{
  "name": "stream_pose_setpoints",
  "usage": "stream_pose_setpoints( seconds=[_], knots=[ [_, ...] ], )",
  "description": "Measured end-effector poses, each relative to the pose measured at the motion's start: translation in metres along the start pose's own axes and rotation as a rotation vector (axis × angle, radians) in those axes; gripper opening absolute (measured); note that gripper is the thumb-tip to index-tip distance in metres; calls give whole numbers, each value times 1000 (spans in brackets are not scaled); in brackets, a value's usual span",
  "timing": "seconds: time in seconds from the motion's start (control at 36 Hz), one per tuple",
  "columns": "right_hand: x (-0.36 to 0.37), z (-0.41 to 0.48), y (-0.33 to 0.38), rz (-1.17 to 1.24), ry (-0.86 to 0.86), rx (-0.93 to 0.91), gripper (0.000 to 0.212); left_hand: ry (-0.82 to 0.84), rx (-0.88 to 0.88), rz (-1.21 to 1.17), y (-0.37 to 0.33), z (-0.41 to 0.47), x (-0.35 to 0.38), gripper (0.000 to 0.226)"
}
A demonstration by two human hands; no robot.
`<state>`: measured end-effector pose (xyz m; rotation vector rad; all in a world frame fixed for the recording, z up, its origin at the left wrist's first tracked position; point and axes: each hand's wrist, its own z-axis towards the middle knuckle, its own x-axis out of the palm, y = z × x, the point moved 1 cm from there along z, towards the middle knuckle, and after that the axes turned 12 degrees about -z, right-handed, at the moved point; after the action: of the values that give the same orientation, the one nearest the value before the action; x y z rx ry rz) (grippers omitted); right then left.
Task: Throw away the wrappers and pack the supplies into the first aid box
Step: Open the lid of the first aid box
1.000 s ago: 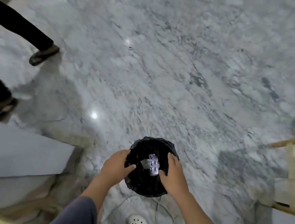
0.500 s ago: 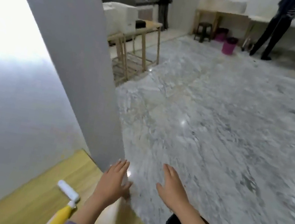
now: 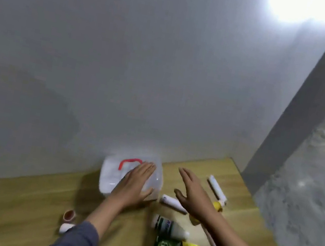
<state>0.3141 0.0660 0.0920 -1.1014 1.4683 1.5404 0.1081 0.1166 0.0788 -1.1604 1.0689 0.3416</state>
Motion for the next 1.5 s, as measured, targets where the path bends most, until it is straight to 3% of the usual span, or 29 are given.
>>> stream_pose_setpoints(
  seconds=[0.14, 0.25, 0.39, 0.53, 0.69, 0.81, 0.94, 1.03, 1.25, 1.39, 1.5],
  knots=[
    [39, 24, 54, -104, -33, -213, 66, -72, -30, -82, 57, -36, -19, 77],
    [72, 39, 77, -275, -61, -340, 76, -32, -24, -79, 99, -53, -22, 87],
    [98, 49, 90, -474, -44, -358, 93, -6, 24, -70, 124, -56, -16, 94],
    [108, 55, 94, -515, -139, -321, 82, -49, 9, -65, 126, -52, -9, 89],
    [109, 52, 85, -443, -179, -423, 69, -130, 29, -73, 128, -50, -7, 76],
    [106, 41, 76, -375, -163, -512, 75, -128, 43, -88, 129, -51, -8, 76],
    [102, 36, 80, -231, -317, -549, 29, -130, 26, -131, 127, -51, -7, 79],
    [96, 41, 84, -197, -384, -555, 18, -180, -52, -208, 124, -51, -4, 85],
    [81, 47, 91, -98, -347, -502, 21, -310, -426, -642, 127, -56, 3, 103],
    [51, 56, 97, -27, -375, -531, 31, -311, -376, -743, 123, -61, 6, 79],
    [19, 74, 104, -5, -446, -575, 29, -302, -298, -754, 118, -65, 5, 87]
  ],
)
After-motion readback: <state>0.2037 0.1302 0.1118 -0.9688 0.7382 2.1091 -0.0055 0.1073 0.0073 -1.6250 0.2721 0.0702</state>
